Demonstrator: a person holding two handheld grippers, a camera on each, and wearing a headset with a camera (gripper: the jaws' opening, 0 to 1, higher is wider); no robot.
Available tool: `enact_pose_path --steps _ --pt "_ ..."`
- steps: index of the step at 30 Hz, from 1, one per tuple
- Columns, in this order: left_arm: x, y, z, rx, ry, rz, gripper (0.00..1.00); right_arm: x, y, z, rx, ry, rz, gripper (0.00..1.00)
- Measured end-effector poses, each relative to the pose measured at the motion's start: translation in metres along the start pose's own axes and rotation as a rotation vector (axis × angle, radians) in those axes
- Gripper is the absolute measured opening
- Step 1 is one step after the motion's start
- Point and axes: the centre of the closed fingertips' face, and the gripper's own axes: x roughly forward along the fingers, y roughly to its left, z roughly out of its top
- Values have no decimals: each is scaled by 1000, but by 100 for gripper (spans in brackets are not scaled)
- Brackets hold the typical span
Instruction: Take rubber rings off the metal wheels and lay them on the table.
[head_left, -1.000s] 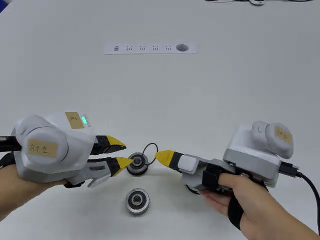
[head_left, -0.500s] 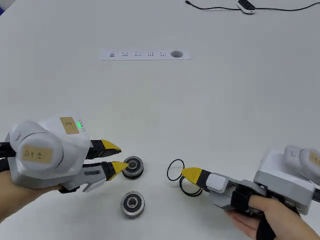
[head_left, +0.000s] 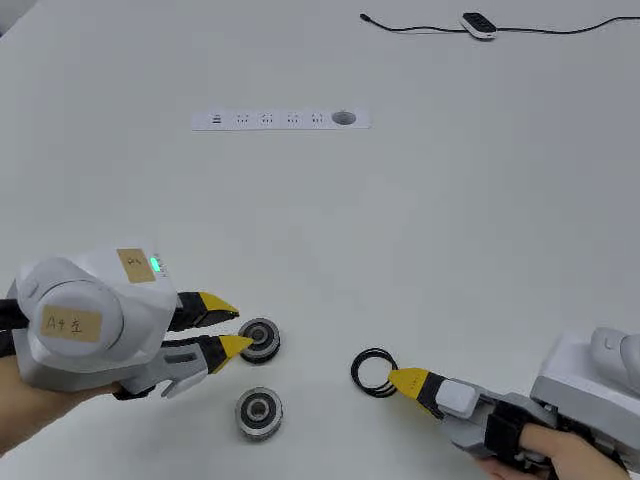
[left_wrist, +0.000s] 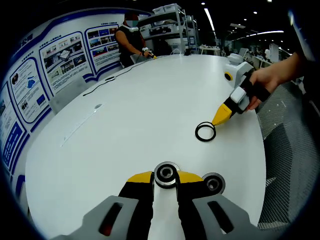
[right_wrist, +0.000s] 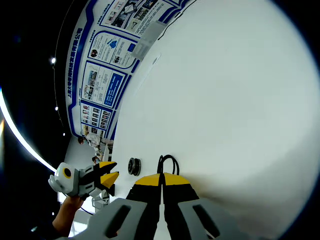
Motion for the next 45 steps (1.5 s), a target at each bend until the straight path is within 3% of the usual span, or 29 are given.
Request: enact_pose_path --steps 9,20,25,29,41,45 --pt "-2 -1 -1 3 3 1 18 -2 -5 1 8 -16 -36 5" --pt "0 -1 -1 9 7 -3 17 -10 -9 9 -47 -48 -63 6" --pt "3 0 -1 11 11 -9 17 -9 4 18 -63 -80 -14 7" --pt "6 1 -2 13 17 -14 17 -1 17 20 -84 -74 29 9" --pt "17 0 -7 16 44 -37 17 21 52 4 -175 11 166 17" --pt "21 0 -8 16 53 -45 15 29 58 -1 -197 35 184 23"
